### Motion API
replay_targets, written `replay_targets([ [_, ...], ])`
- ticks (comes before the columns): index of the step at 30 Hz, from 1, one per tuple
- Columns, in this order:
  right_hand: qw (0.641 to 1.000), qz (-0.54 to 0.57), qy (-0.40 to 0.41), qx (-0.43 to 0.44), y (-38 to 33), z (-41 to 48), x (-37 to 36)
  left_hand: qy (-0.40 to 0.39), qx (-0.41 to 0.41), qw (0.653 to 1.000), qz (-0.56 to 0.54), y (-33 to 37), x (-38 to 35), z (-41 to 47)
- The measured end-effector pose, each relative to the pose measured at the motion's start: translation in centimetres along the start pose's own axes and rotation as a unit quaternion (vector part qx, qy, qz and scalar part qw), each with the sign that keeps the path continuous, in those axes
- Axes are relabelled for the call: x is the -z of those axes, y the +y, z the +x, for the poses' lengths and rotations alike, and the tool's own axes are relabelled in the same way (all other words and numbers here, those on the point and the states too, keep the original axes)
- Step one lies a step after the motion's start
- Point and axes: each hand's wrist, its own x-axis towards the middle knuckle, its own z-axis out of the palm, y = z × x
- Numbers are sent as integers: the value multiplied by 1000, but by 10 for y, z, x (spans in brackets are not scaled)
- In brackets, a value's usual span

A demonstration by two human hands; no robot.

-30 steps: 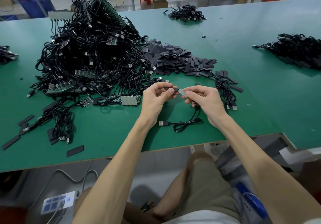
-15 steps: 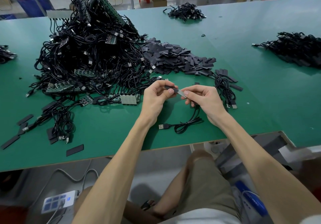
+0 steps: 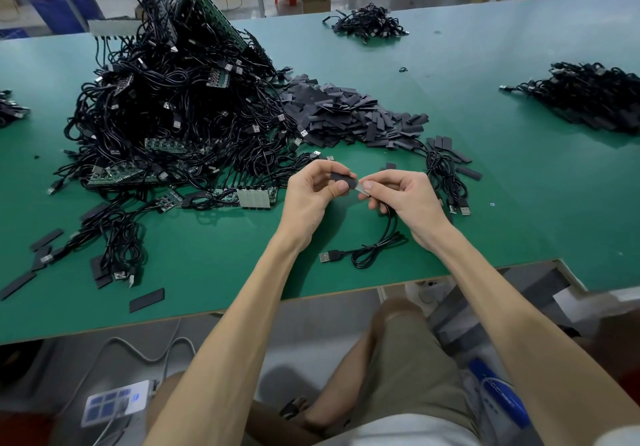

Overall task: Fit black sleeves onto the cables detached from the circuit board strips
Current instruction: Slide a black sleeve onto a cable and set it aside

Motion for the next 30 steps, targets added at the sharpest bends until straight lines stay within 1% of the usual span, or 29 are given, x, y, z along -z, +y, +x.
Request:
replay_targets([
  [5,1000,22,13,1,0,1,-1,-18,2,1000,20,-1,-1,0],
  [11,1000,12,-1,-5,0,2,-3,20,1,1000,-8,1,-1,-1],
  [15,1000,-28,-10,-6,0,2,-5,43,3,998,-35,1,0,-1],
  [18,998,-54,-12,-6,0,2,-5,37,8,998,-41,0,0,-1],
  [23,999,-42,-16,-4,-1,2,-3,28,7,998,-48,3,1,-1],
  [30,999,-38,-26,-4,0,1,-1,34,20,999,-22,0,-3,0],
])
